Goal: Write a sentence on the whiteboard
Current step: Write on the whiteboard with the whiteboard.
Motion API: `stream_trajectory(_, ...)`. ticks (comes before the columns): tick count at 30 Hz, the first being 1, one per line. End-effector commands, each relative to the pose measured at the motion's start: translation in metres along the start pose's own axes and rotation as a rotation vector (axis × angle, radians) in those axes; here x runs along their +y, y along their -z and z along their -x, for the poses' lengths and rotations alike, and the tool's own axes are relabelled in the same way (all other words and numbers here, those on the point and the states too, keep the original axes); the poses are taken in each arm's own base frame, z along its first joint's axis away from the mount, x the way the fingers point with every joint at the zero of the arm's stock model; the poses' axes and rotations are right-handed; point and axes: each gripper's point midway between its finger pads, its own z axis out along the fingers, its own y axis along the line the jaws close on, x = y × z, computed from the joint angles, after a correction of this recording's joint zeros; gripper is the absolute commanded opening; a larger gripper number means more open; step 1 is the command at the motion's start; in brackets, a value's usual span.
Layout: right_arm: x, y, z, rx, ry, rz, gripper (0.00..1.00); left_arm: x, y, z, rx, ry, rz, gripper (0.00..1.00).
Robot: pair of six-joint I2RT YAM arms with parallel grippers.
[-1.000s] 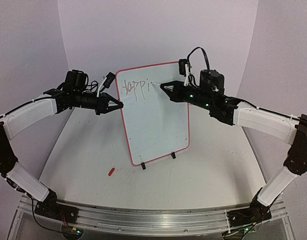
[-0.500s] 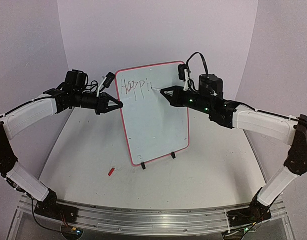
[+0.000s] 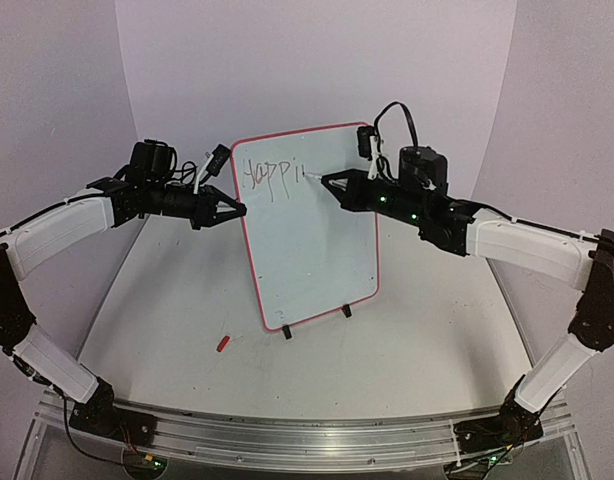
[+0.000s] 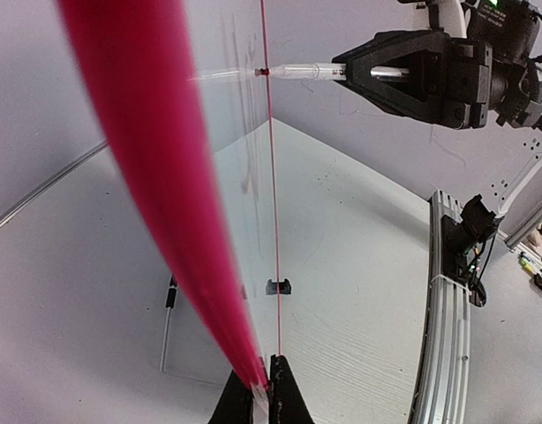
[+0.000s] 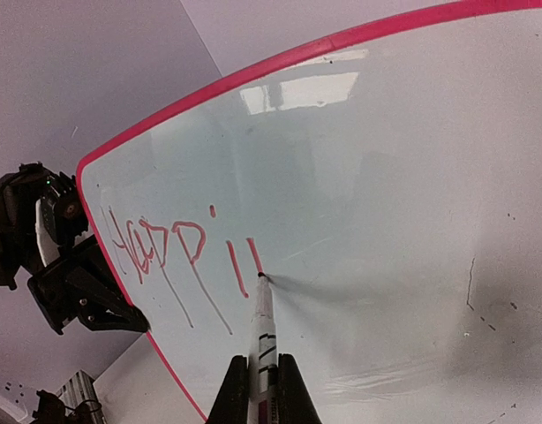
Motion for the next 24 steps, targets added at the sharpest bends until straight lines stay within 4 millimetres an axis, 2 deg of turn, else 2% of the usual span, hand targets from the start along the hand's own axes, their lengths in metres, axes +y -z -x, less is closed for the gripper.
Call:
stream_trajectory(1, 0.015, 0.007, 0.045, -0.124, 0.029, 0.029, 0.00, -0.005, -0.014, -0.053, 0.173, 0.047, -0.025, 0.00)
stream_trajectory(9, 0.015, 0.001, 0.048, -0.132, 0.034, 0.028, 0.00, -0.005, -0.013, -0.053, 0.172, 0.045, -0.025, 0.00)
stream_trajectory(24, -0.006, 0.004, 0.040, -0.140, 0.003, -0.069, 0.00, -0.006, -0.013, -0.052, 0.172, 0.044, -0.026, 0.00)
